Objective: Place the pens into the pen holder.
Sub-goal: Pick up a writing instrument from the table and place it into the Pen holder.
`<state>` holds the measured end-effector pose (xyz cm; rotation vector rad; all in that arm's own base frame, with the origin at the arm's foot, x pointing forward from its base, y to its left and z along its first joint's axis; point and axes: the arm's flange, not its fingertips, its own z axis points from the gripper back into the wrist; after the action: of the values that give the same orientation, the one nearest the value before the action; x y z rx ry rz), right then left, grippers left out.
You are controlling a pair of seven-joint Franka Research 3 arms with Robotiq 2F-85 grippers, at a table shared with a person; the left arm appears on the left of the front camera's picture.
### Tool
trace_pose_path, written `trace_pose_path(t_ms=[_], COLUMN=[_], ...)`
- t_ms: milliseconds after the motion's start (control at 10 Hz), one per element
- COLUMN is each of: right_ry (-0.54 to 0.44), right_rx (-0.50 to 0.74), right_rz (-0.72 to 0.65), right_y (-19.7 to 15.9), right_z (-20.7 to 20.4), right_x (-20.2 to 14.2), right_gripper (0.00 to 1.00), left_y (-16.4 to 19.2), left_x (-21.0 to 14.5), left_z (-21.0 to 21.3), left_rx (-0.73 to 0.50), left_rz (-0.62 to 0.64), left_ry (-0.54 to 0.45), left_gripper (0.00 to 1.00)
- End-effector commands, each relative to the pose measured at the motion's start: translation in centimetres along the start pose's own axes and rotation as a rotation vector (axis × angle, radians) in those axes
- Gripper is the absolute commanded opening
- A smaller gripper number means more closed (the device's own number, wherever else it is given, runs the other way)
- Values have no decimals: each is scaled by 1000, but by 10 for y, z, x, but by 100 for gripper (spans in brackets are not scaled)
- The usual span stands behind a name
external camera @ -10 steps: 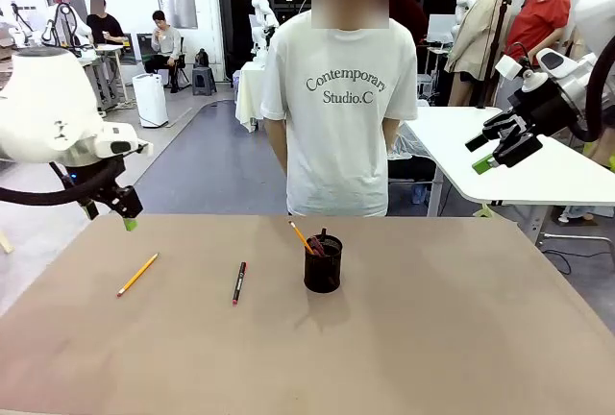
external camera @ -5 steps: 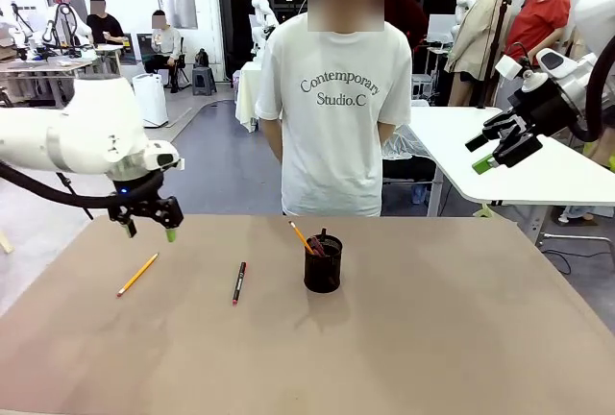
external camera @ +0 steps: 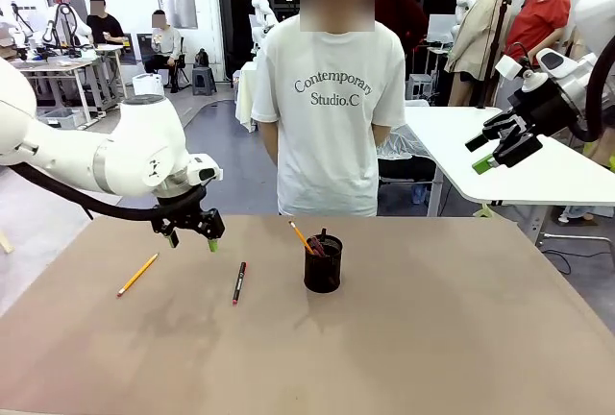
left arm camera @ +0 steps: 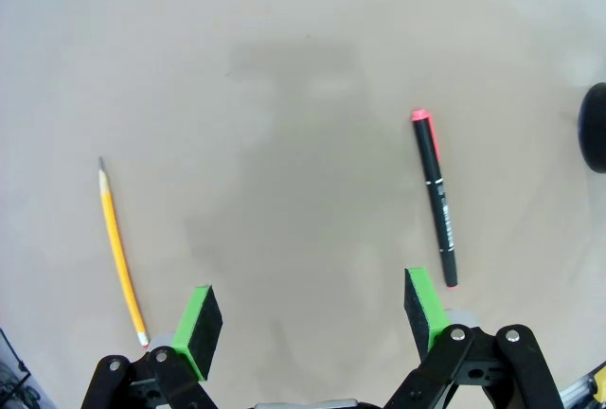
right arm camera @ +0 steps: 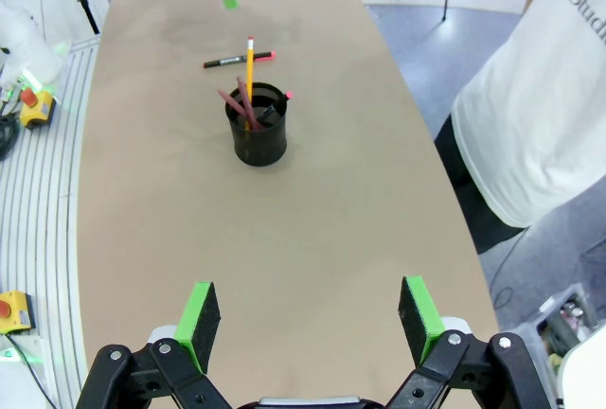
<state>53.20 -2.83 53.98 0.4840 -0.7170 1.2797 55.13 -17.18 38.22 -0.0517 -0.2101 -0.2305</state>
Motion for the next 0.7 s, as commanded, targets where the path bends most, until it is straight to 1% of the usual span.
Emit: trace_pose_path(t_ms=[0, 500, 600], right_ry=[15, 15, 15], right_rx=[1, 1, 1], right_rz=[-21, -21, -21], right_y=[3, 3, 3], right_z=[1, 1, 1], right_x=[3, 3, 3], right_gripper=[100, 100, 100], left_y=[7, 5, 0], left_x=[-1, 0, 3], left_z=[1, -1, -5], left_rx=[4, 2, 25], left_rz=[12, 9, 94], left_ry=[10, 6, 85], left_gripper=[100, 100, 100])
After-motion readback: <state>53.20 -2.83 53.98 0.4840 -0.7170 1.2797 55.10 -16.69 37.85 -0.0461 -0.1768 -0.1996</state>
